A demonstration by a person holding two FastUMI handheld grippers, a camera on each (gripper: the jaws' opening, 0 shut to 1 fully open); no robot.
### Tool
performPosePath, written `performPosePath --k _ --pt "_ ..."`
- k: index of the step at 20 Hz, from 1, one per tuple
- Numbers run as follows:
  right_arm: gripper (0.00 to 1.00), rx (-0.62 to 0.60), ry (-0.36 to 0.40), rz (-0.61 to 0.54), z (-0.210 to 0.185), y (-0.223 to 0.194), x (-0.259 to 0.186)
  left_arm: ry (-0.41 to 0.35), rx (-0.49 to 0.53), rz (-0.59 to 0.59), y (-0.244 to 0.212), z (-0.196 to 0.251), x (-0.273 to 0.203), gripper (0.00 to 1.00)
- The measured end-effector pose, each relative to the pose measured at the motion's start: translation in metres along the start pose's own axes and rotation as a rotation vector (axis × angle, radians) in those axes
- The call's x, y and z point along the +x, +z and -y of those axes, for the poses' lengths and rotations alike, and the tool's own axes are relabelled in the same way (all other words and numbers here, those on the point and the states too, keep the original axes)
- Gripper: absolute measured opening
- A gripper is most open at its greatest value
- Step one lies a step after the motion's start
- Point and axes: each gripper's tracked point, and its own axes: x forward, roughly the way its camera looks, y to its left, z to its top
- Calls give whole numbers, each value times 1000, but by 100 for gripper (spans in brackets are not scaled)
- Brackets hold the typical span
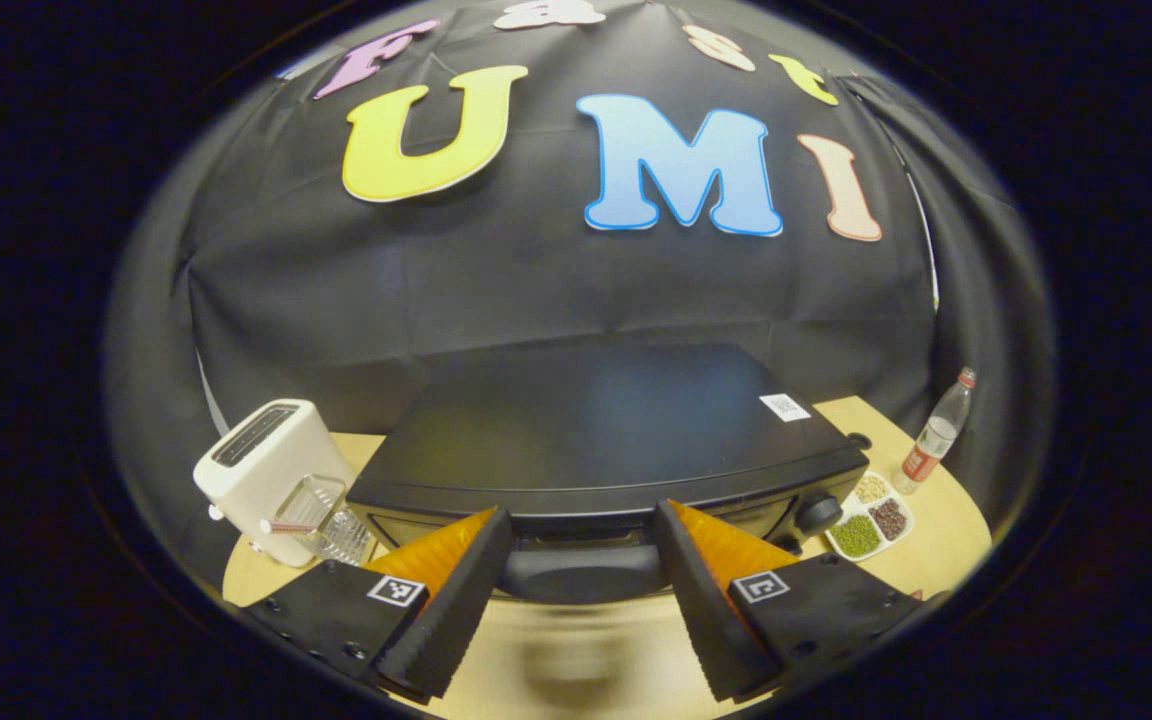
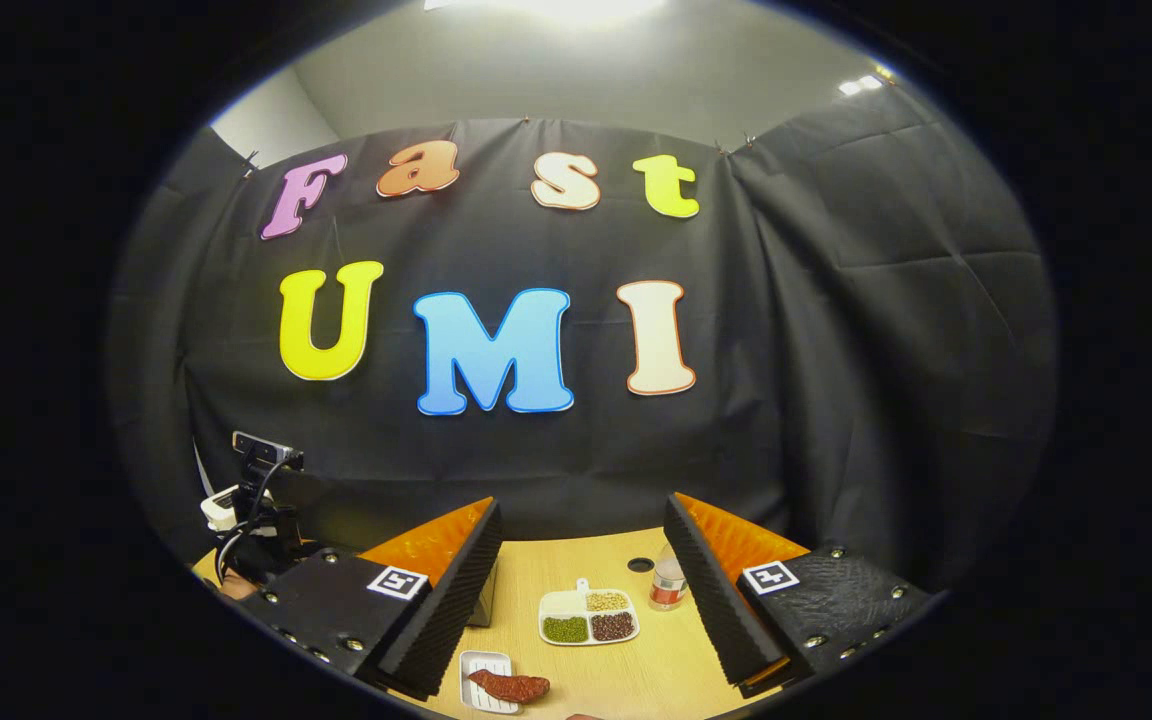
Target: Open the electric oven with the left hand, put the food in, and close the electric oven.
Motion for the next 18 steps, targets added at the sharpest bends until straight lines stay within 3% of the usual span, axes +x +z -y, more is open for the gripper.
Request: performPosePath --k 18 --pt "98 -22 40 2 -4 1 -18 -15 -25 -67 -57 2 -54 97"
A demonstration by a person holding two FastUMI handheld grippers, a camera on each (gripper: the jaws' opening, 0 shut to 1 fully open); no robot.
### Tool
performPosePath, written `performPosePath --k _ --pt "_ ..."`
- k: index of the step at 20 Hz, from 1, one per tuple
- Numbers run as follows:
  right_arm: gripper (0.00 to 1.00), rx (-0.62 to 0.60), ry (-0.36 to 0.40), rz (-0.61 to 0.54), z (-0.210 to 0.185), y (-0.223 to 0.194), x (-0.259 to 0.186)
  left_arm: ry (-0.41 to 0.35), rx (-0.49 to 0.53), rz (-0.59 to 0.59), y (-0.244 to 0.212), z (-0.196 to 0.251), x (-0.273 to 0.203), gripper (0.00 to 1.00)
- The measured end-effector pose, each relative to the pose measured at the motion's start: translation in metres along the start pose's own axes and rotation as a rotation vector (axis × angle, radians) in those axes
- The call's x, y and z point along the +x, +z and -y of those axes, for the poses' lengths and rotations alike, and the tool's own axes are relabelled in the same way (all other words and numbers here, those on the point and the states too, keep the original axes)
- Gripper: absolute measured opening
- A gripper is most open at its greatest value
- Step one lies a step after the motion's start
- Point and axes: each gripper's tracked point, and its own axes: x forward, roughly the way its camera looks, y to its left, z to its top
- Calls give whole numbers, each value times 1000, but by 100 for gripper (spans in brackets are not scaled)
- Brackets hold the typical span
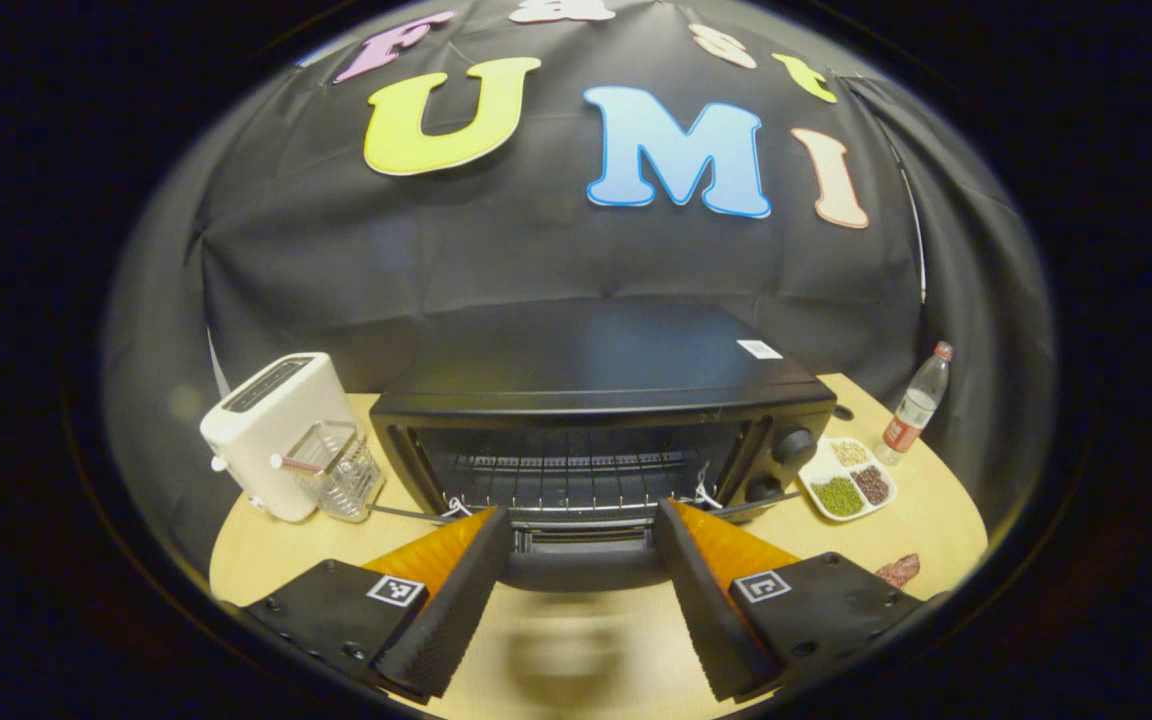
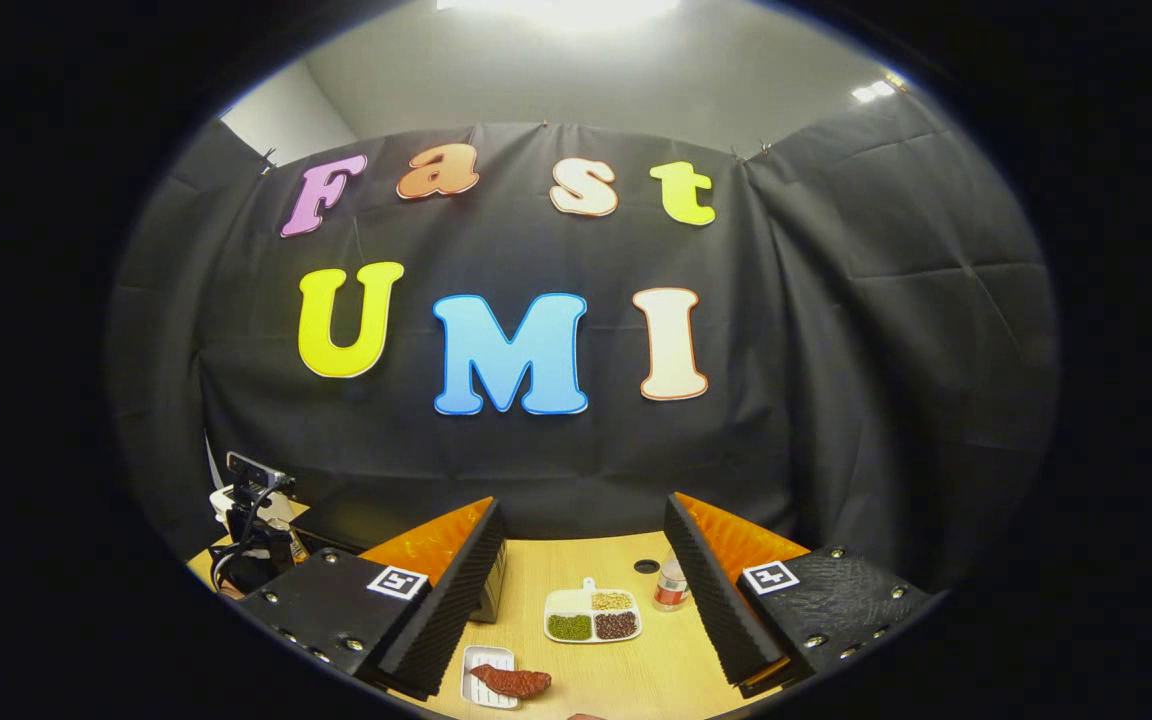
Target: Open the electric oven with the left hand, put the food in, and close the electric oven.
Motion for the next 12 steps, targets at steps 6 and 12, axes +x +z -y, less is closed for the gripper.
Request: performPosePath --k 6,12 --pt "98 -4 -3 -11 1 -7 -11 0 -3 -30 -25 3 -10 96" --pt "99 -25 -19 -21 8 -11 -17 -5 -3 -110 -75 5 -21 96"
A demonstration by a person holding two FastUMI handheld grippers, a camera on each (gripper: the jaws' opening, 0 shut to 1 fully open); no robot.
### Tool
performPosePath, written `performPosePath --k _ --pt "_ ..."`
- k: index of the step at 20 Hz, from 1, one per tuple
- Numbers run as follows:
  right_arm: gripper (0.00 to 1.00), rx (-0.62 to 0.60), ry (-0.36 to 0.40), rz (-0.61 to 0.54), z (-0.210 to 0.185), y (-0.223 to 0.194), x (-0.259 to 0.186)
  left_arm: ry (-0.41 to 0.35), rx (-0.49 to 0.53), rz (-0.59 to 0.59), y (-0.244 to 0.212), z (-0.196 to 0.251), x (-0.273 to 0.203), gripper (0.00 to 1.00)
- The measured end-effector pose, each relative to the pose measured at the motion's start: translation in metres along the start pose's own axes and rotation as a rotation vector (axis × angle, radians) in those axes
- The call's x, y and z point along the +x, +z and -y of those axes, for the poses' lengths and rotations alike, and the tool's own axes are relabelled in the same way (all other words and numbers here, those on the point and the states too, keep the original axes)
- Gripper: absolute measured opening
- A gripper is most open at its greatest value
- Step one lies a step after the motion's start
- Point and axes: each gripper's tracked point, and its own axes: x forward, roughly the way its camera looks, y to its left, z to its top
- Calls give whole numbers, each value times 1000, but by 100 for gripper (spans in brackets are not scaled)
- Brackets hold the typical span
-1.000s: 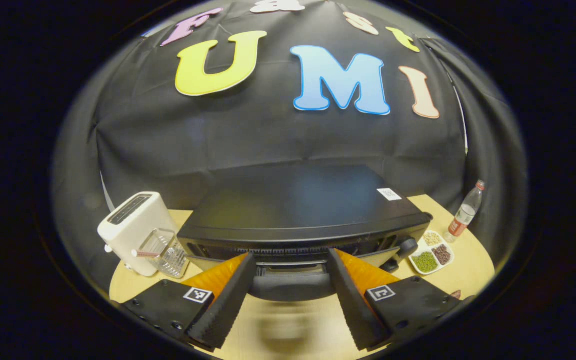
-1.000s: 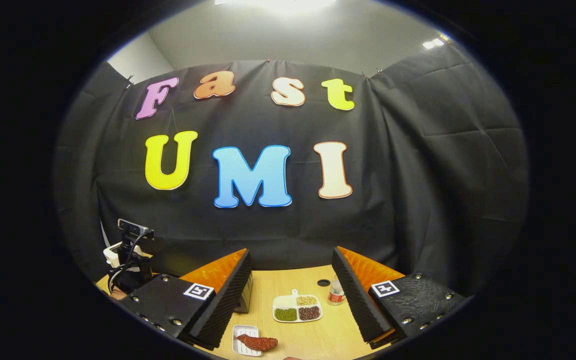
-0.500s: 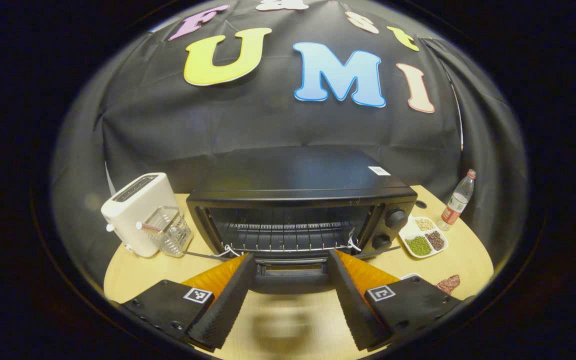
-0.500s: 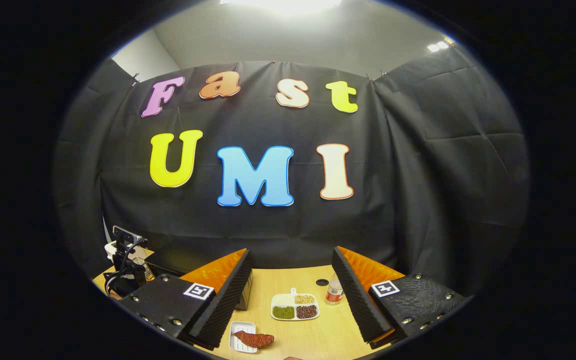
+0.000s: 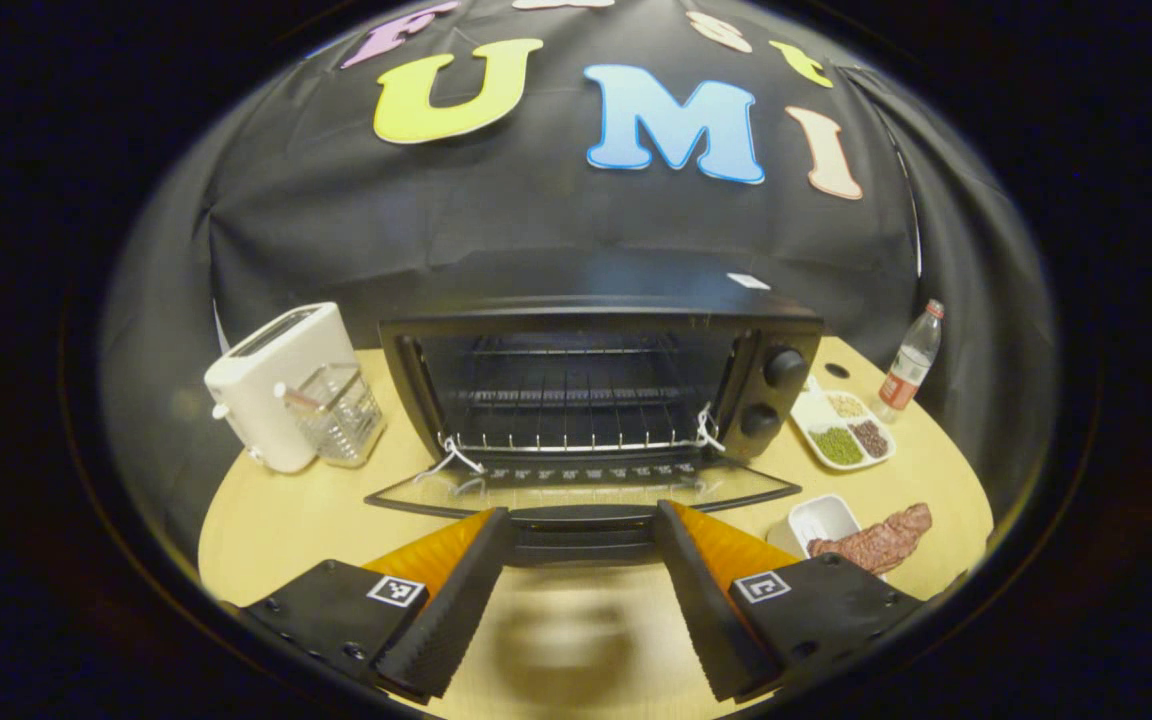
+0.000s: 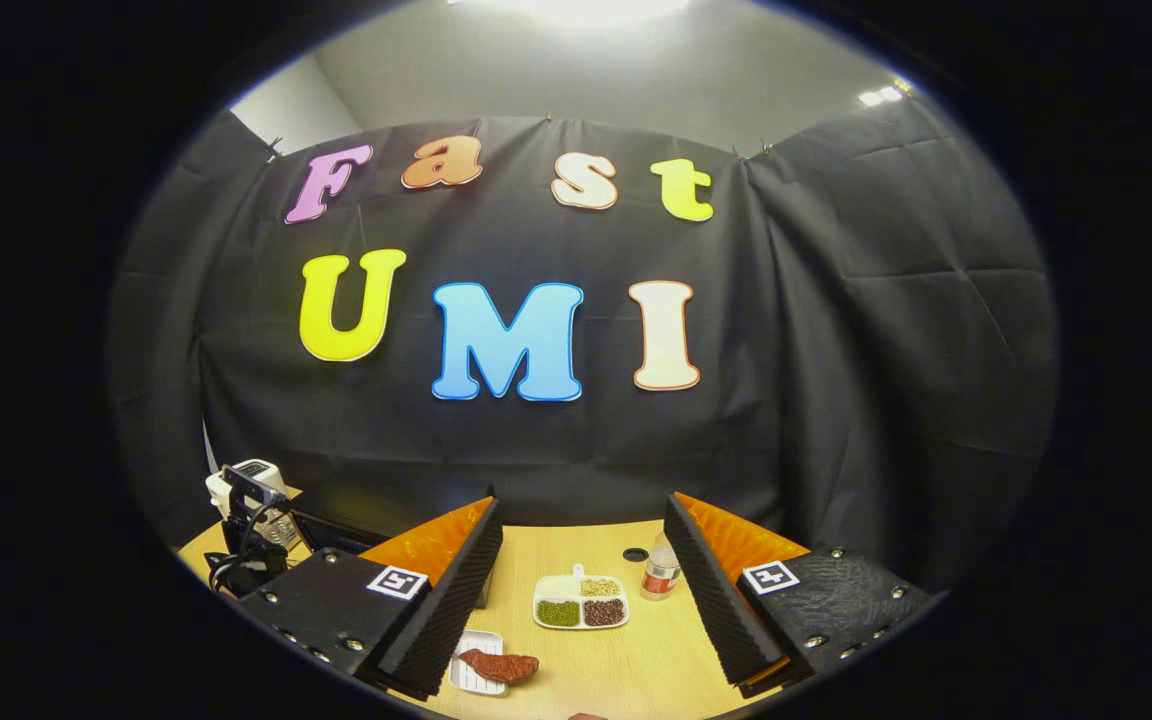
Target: Open the electric oven with the left hand, put the food in, and close the electric oven.
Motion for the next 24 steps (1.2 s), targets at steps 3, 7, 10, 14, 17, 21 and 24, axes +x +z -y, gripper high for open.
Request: performPosePath --k 3,7,10,14,17,21,24 --pt "98 -6 -9 -16 3 -7 0 13 -13 -59 -32 -4 7 96" --pt "98 -27 5 -35 -3 -13 0 30 -49 -85 -44 -13 10 96" --pt "98 -35 20 -76 -7 -29 5 29 -73 -44 -24 -18 -3 95" --pt "98 -14 68 -175 -17 -65 22 45 -95 104 37 -31 -44 99" --pt "99 3 112 -266 -22 -100 35 49 -129 222 86 -38 -82 98" --pt "99 46 131 -438 -12 -164 43 80 -187 397 151 -60 -144 93" --pt "99 71 165 -544 -14 -200 45 110 -166 497 191 -69 -185 96"
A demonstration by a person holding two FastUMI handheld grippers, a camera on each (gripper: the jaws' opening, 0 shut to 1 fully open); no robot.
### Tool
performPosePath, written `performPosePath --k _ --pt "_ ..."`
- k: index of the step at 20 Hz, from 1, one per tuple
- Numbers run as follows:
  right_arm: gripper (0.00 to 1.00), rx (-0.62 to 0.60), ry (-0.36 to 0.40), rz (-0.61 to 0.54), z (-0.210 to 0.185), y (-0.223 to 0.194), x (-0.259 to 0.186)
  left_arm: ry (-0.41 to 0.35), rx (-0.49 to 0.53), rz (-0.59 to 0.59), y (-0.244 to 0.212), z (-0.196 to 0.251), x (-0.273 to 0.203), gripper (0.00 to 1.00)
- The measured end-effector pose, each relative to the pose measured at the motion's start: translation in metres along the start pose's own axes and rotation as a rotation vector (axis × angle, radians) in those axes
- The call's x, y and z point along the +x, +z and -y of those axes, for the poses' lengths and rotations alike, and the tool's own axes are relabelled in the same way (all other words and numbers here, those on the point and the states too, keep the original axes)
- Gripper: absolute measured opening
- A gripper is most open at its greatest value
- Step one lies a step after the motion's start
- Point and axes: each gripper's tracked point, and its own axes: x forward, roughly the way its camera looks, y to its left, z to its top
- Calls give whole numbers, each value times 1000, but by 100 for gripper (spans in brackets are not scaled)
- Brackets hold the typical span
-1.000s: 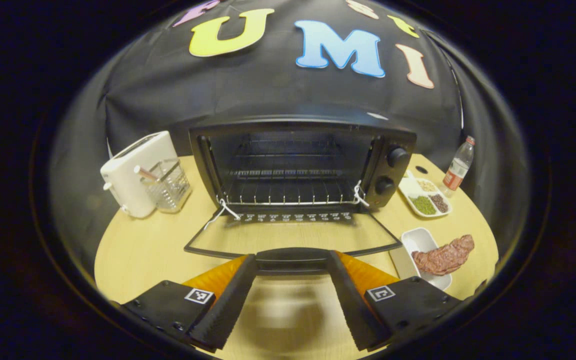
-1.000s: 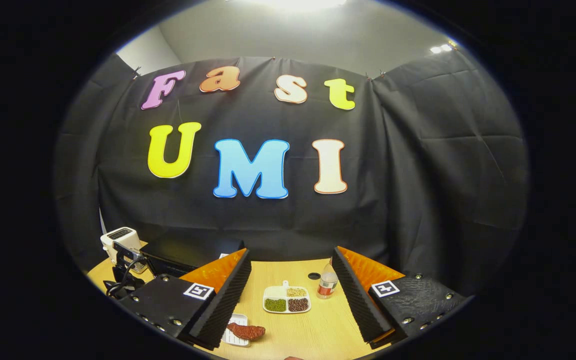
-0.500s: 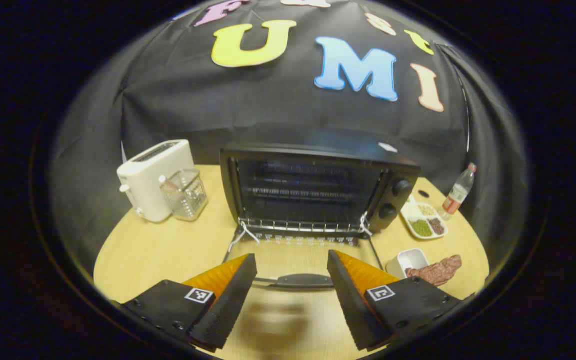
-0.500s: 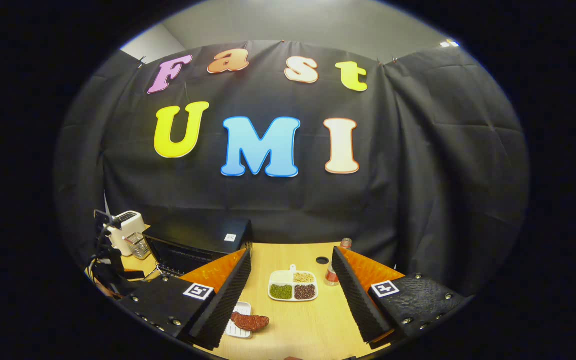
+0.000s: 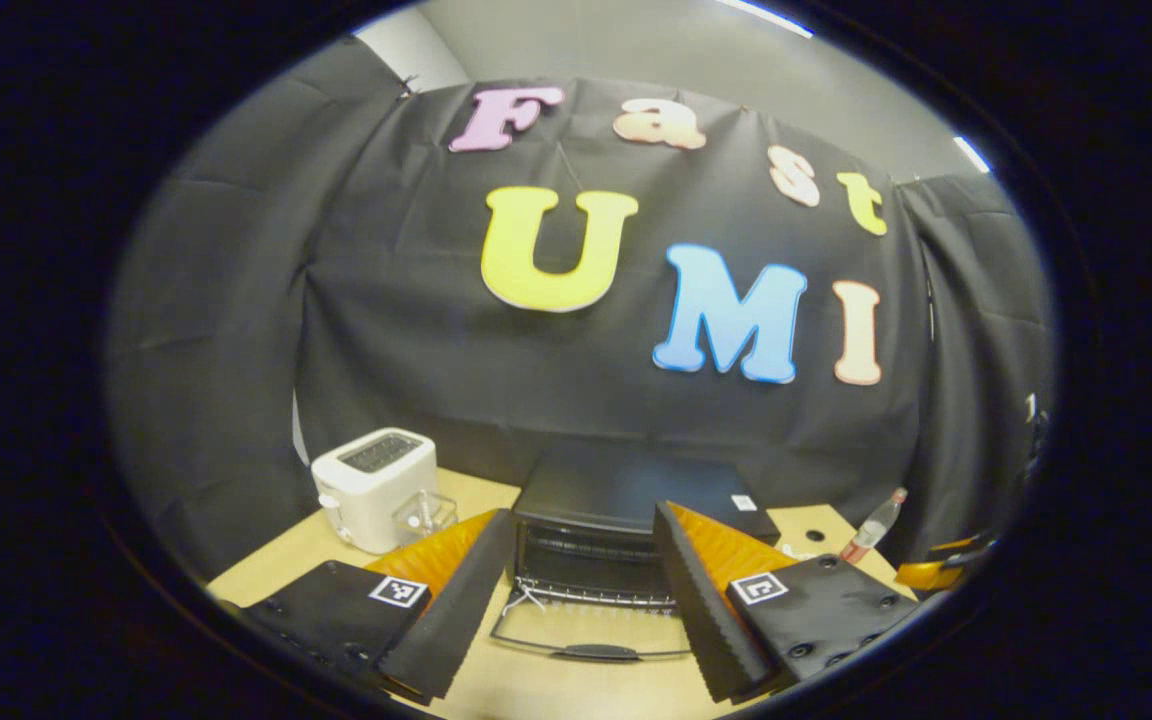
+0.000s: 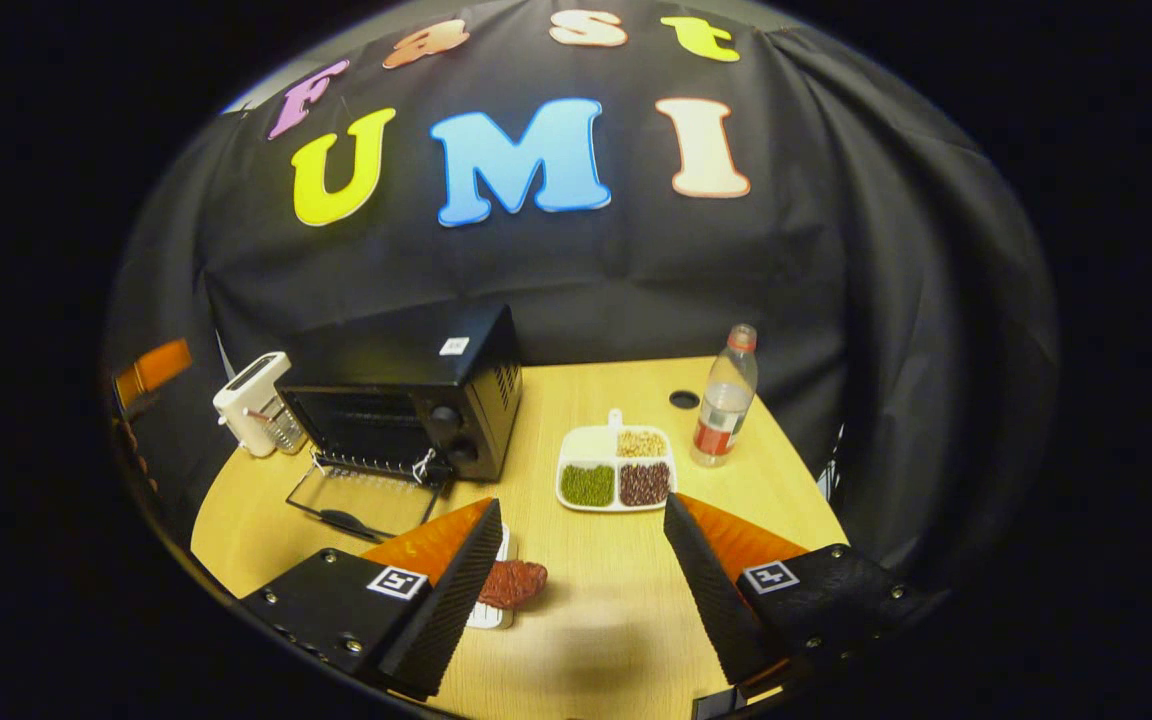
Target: Open the electric oven with the left hand, put the food in, and close the electric oven.
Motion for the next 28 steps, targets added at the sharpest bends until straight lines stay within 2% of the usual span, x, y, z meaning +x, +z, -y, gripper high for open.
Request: performPosePath --k 3,8,9,16,19,21,23,26,28 --pt "99 29 35 -75 1 -24 11 4 26 91 49 7 -18 95" --pt "99 52 82 -158 -3 -57 26 1 10 183 98 21 -40 92" --pt "99 50 91 -176 -6 -64 31 4 13 190 102 23 -43 96" --pt "99 122 227 -292 -34 -99 61 -31 -6 141 81 47 -66 96" --pt "87 212 288 -356 -44 -114 70 -2 -1 113 71 49 -69 96" --pt "88 276 315 -381 -47 -119 77 17 -8 97 67 49 -73 96" --pt "75 343 330 -400 -49 -120 81 28 -9 91 66 49 -76 96" --pt "72 438 382 -415 -57 -119 84 36 21 96 70 48 -82 96" --pt "42 512 420 -425 -66 -117 87 36 42 93 71 47 -82 96"
